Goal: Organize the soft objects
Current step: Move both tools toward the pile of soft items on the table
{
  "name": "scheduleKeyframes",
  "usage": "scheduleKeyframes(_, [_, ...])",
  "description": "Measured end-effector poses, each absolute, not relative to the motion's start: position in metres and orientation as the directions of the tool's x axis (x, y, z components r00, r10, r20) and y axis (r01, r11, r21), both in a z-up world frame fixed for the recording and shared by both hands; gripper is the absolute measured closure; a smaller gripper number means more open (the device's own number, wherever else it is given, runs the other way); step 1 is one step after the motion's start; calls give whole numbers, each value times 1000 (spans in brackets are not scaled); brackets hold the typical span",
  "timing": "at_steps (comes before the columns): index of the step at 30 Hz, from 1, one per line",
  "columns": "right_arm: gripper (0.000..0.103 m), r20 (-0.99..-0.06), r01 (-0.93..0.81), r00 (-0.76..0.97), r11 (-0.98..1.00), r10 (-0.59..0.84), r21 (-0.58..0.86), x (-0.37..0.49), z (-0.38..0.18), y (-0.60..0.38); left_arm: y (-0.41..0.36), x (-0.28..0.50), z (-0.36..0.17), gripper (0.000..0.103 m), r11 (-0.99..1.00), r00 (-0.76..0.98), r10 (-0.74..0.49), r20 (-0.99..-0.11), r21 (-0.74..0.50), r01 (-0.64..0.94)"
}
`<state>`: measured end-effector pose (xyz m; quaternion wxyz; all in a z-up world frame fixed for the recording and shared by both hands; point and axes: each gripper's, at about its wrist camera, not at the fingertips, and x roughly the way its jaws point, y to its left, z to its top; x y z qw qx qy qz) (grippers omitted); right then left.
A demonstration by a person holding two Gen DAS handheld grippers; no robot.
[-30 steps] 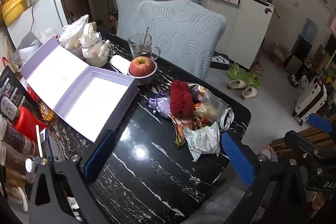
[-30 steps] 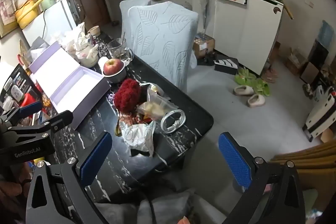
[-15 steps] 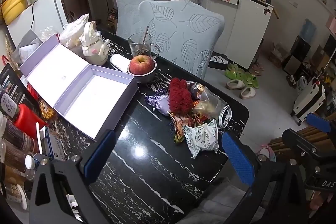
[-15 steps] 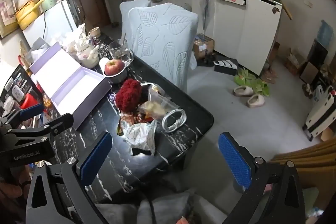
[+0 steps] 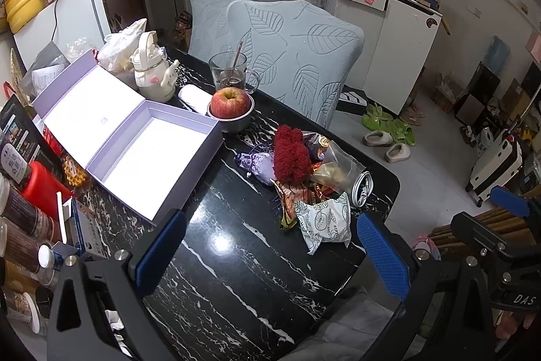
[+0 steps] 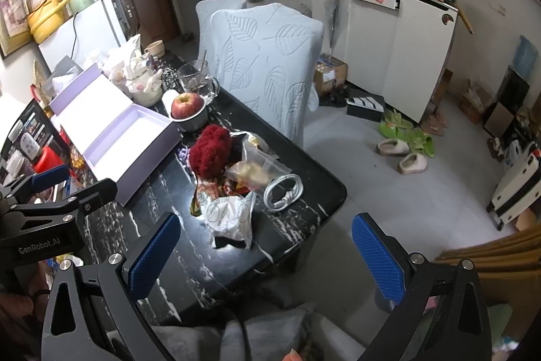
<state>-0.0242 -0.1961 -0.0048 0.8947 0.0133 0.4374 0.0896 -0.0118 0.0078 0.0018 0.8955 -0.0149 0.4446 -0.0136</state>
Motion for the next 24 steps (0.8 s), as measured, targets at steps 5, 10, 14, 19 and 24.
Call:
scheduleKeyframes(5, [0, -779, -152, 604, 983, 172, 99, -24, -5, -194, 7, -12, 1, 0, 999, 605, -38, -795, -38, 12])
scheduleKeyframes(10, [0, -778, -158, 604, 983, 174, 97, -25, -4, -193, 8, -15, 0, 0, 999, 605, -41, -796, -46, 8])
scheduleKeyframes(14, [0, -779, -167, 602, 981, 178, 94, -25, -4, -191, 9, -17, 1, 0, 999, 605, -42, -795, -51, 3])
scheduleKeyframes(19, [0, -778, -176, 601, 980, 181, 92, -25, -4, -190, 10, -18, 1, 0, 999, 605, -43, -795, -52, 2])
scheduleKeyframes(24, [0, -778, -178, 600, 980, 183, 93, -26, -4, -189, 10, -19, 1, 0, 999, 606, -43, -795, -52, 3])
